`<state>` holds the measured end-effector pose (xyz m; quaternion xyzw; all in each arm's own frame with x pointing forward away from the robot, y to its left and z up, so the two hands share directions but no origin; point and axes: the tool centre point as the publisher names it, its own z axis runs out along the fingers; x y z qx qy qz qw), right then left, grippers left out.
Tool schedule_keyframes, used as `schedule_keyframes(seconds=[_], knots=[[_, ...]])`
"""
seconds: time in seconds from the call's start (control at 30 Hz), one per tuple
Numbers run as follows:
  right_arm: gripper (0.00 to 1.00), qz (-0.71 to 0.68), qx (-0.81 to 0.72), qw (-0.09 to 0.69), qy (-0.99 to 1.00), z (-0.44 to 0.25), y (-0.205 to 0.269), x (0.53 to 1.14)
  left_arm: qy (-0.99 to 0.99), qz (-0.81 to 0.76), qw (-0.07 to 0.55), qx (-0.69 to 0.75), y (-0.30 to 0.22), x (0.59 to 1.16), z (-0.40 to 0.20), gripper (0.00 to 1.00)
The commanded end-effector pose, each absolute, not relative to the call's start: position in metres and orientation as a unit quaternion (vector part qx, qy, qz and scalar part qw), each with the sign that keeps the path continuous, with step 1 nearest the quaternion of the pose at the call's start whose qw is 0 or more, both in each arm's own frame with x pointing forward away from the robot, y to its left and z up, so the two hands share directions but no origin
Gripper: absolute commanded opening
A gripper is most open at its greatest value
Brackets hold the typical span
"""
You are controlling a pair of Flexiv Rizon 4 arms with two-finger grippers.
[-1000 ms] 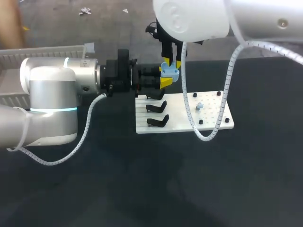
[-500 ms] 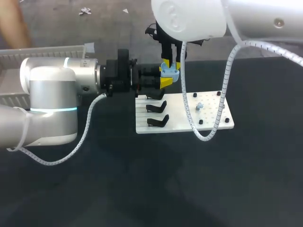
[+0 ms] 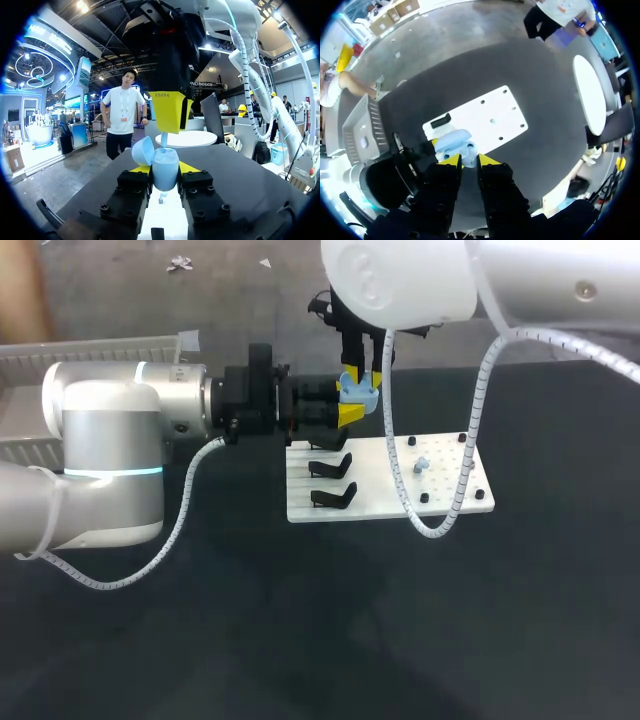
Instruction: Pick up each earbud case from the left stands, insert the matching earbuds, close the lid, and place the case in the box.
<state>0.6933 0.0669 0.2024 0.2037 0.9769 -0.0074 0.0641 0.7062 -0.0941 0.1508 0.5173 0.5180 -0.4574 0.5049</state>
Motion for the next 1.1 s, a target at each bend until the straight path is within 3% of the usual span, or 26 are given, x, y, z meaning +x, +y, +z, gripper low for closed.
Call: schedule_keyframes(seconds=[0.03,1.1], knots=[[0.00,-0.009,0.203,0.061,0.977,0.202,0.069,0.696,0.517,-0.455,0.509,0.515,-0.094,0.704,0.150,0.00],[0.00,-0.012,0.203,0.055,0.978,0.191,0.070,0.701,0.517,-0.455,0.509,0.515,-0.094,0.704,0.150,0.00]])
